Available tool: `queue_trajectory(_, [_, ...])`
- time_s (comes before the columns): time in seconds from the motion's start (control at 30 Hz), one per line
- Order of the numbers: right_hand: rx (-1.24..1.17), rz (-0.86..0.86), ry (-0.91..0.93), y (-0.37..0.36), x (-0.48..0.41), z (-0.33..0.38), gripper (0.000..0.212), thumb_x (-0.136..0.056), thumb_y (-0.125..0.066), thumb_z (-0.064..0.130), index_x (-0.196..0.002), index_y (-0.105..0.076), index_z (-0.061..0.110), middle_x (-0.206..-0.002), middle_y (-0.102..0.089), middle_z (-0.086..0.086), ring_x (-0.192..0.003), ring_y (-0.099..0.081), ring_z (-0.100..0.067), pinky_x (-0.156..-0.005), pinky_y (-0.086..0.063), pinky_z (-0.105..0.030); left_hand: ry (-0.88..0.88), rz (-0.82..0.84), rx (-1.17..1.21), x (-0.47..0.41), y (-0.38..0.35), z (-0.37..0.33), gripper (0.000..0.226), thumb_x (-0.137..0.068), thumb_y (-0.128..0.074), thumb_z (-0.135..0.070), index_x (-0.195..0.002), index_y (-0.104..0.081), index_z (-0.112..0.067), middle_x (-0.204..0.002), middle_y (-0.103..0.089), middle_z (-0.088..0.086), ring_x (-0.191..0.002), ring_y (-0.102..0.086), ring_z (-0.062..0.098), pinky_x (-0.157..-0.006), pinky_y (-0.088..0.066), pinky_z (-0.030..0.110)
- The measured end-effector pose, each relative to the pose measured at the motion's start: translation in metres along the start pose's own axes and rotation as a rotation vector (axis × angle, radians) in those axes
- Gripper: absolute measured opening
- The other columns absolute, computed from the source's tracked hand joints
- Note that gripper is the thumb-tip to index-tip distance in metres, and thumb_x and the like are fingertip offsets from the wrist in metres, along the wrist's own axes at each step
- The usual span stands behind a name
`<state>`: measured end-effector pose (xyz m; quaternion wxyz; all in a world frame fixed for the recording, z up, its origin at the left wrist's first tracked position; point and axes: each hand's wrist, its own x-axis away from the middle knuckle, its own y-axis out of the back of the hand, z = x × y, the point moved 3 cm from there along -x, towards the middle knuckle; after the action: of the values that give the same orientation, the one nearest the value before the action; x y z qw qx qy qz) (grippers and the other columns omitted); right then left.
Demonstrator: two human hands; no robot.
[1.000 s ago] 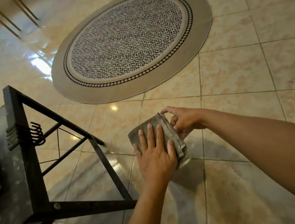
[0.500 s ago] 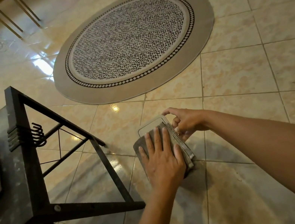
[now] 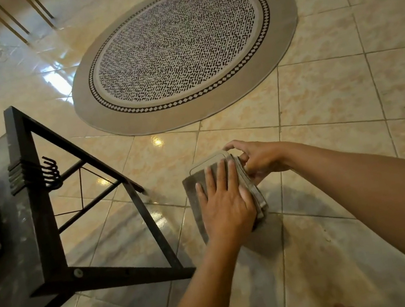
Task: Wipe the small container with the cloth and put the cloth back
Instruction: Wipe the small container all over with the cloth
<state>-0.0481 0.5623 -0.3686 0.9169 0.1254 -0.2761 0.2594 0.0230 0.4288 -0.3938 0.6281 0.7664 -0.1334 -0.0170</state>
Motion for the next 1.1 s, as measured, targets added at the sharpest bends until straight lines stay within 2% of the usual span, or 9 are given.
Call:
queue_trajectory(0.13, [0.002, -0.032, -0.003, -0.001, 0.003, 0.004, 0.084, -0.088, -0.05, -0.019, -0.15, -0.026, 0.031, -0.083, -0.055, -0.01, -0.064, -0.065, -0.017, -0.065, -0.062, -0.037, 0.096, 0.01, 0.023, -0.03, 0.009, 0.022, 0.061, -0.104, -0.01, -0.043, -0.154, 0.022, -0.029, -0.164, 0.025, -0.002, -0.148, 0.03, 0.022, -0.122, 0.011, 0.053])
queue_trajectory(0.3, [0.019, -0.015, -0.016, -0.001, 0.0, 0.003, 0.084, -0.087, -0.05, -0.019, -0.15, -0.025, 0.031, -0.085, -0.053, -0.009, -0.066, -0.064, -0.019, -0.068, -0.062, -0.04, 0.022, -0.003, -0.006, 0.023, 0.001, -0.001, 0.062, -0.104, -0.012, -0.042, -0.155, 0.022, -0.029, -0.161, 0.031, -0.005, -0.147, 0.032, 0.021, -0.119, 0.018, 0.047])
queue_trajectory(0.43, [0.033, -0.003, 0.002, -0.003, 0.002, 0.004, 0.08, -0.087, -0.053, -0.016, -0.148, -0.029, 0.03, -0.101, -0.06, -0.015, -0.08, -0.067, -0.025, -0.064, -0.06, -0.039, -0.006, 0.002, 0.011, -0.012, 0.005, -0.001, 0.061, -0.105, -0.015, -0.041, -0.156, 0.017, -0.03, -0.163, 0.025, -0.007, -0.149, 0.028, 0.019, -0.122, 0.014, 0.049])
queue_trajectory(0.57, [0.024, -0.024, -0.012, -0.005, 0.004, 0.006, 0.086, -0.086, -0.055, -0.016, -0.15, -0.024, 0.032, -0.088, -0.06, -0.012, -0.071, -0.068, -0.021, -0.062, -0.06, -0.036, 0.073, -0.015, 0.03, -0.028, 0.012, 0.014, 0.062, -0.104, -0.014, -0.04, -0.156, 0.018, -0.029, -0.165, 0.024, -0.002, -0.149, 0.028, 0.02, -0.122, 0.013, 0.048])
queue_trajectory(0.67, [0.035, -0.013, -0.024, -0.007, 0.001, 0.006, 0.082, -0.086, -0.052, -0.018, -0.147, -0.028, 0.031, -0.099, -0.061, -0.019, -0.078, -0.068, -0.026, -0.066, -0.063, -0.041, 0.094, -0.001, 0.022, 0.008, 0.003, 0.003, 0.062, -0.104, -0.01, -0.042, -0.154, 0.024, -0.03, -0.161, 0.033, -0.002, -0.147, 0.033, 0.022, -0.122, 0.013, 0.049])
queue_trajectory(0.77, [0.037, 0.002, -0.021, -0.007, 0.001, 0.006, 0.081, -0.086, -0.054, -0.015, -0.147, -0.029, 0.032, -0.114, -0.061, -0.023, -0.088, -0.068, -0.031, -0.068, -0.062, -0.042, 0.041, 0.007, 0.013, 0.01, -0.004, -0.004, 0.062, -0.103, -0.01, -0.043, -0.154, 0.022, -0.032, -0.162, 0.031, -0.004, -0.147, 0.033, 0.021, -0.121, 0.015, 0.048])
queue_trajectory(0.97, [0.039, -0.032, -0.035, -0.006, 0.0, 0.006, 0.087, -0.086, -0.051, -0.02, -0.148, -0.027, 0.037, -0.085, -0.054, -0.011, -0.072, -0.064, -0.022, -0.076, -0.062, -0.047, 0.164, 0.001, 0.117, -0.022, 0.011, 0.027, 0.065, -0.097, -0.003, -0.046, -0.156, 0.019, -0.03, -0.164, 0.028, -0.002, -0.148, 0.031, 0.021, -0.122, 0.008, 0.055])
queue_trajectory(1.03, [0.033, -0.022, -0.043, -0.005, 0.0, 0.006, 0.087, -0.085, -0.05, -0.02, -0.146, -0.028, 0.037, -0.089, -0.057, -0.011, -0.075, -0.065, -0.023, -0.076, -0.062, -0.047, 0.14, 0.02, 0.086, 0.001, 0.008, 0.012, 0.07, -0.089, 0.008, -0.05, -0.154, 0.024, -0.031, -0.161, 0.034, -0.001, -0.146, 0.034, 0.023, -0.121, 0.011, 0.055])
queue_trajectory(1.1, [0.025, -0.013, -0.046, -0.006, 0.0, 0.006, 0.087, -0.084, -0.049, -0.021, -0.145, -0.029, 0.038, -0.104, -0.062, -0.017, -0.088, -0.07, -0.032, -0.076, -0.062, -0.048, 0.09, 0.027, 0.025, 0.017, 0.002, 0.001, 0.067, -0.091, 0.006, -0.05, -0.153, 0.025, -0.034, -0.161, 0.034, -0.002, -0.146, 0.035, 0.023, -0.121, 0.014, 0.054])
